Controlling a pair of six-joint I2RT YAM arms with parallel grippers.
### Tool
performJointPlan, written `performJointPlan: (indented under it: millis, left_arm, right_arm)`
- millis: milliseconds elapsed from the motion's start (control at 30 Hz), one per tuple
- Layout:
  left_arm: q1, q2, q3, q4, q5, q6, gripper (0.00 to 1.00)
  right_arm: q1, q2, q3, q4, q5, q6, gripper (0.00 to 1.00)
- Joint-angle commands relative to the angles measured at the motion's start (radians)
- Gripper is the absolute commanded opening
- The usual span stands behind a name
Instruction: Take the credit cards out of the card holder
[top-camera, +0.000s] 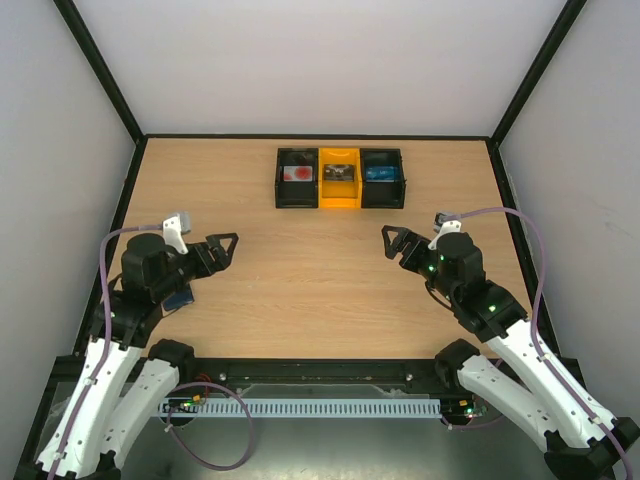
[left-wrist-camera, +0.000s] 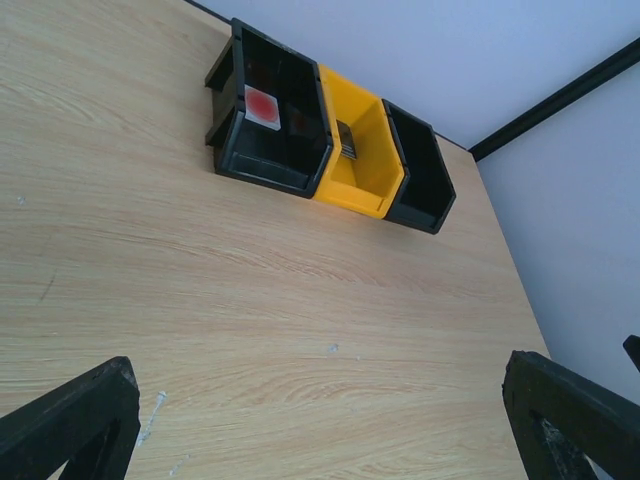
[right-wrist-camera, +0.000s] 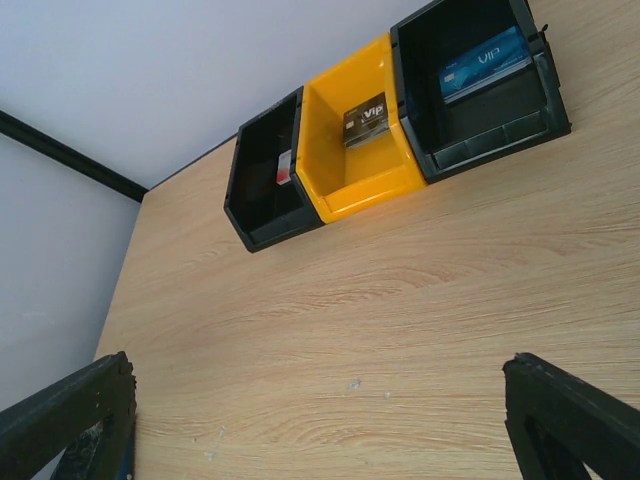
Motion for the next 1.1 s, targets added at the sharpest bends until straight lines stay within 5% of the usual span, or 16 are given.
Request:
performJointPlan:
  millis: [0, 367, 700, 967, 1067]
  left_arm:
    - [0.005, -0.018, 0.012, 0.003, -0.026, -0.024, 1.0]
    - [0.005, 0.053, 0.012, 0.011, -0.073, -0.068, 1.0]
    - [0.01, 0.231, 0.043, -0.014, -0.43, -0.339, 1.0]
    - [0.144, 0.332, 0.051, -0.066, -0.616, -0.518, 1.0]
    - [0.235, 0.342, 0.014, -0.058, -0.581, -0.554, 1.0]
  right_arm:
    - [-0.004, -0.003, -0.003, -0.004, -0.006, -0.011, 0.98]
    - [-0.004, -0.003, -0.004, 0.003, -0.021, -0.021, 0.98]
    - [-0.004, 0.001, -0.03, 0.043, -0.078, -0.009, 0.98]
    - [-0.004, 0.021, 0.012, 0.011, -0.102, -0.023, 0.98]
    - [-0.004, 0.016, 0.014, 0.007, -0.105, -0.02, 0.98]
